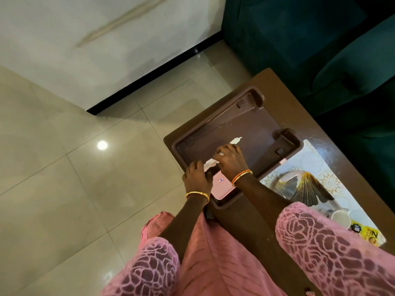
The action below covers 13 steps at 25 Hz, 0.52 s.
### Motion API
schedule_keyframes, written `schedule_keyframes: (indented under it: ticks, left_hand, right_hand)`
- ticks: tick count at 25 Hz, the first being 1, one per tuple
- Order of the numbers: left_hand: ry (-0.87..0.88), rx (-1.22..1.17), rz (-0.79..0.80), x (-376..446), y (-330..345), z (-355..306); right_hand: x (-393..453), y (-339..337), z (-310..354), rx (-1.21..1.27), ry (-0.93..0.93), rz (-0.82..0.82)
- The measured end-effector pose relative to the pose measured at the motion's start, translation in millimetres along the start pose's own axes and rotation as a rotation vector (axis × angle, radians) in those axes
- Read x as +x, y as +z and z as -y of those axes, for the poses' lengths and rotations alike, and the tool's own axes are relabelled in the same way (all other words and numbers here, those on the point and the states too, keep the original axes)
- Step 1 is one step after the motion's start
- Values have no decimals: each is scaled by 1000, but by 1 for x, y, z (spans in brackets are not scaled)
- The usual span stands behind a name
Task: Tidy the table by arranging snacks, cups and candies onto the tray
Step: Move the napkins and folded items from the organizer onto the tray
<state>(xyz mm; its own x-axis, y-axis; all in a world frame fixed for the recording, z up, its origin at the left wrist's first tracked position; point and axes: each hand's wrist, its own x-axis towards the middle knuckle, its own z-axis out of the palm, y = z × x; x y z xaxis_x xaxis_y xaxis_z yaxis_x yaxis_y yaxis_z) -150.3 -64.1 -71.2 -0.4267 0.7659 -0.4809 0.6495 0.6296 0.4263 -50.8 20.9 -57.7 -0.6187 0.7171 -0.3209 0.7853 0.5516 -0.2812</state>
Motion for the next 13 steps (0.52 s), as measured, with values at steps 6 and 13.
schedule_keyframes:
  ticks: [6, 13]
  left_hand:
    - [-12, 94, 92, 18, 8, 6]
    - [-19, 148, 113, 25, 6, 12]
  right_hand:
    - [5, 8, 11, 110, 46, -29]
    - [-3, 6, -17, 325, 321, -91]
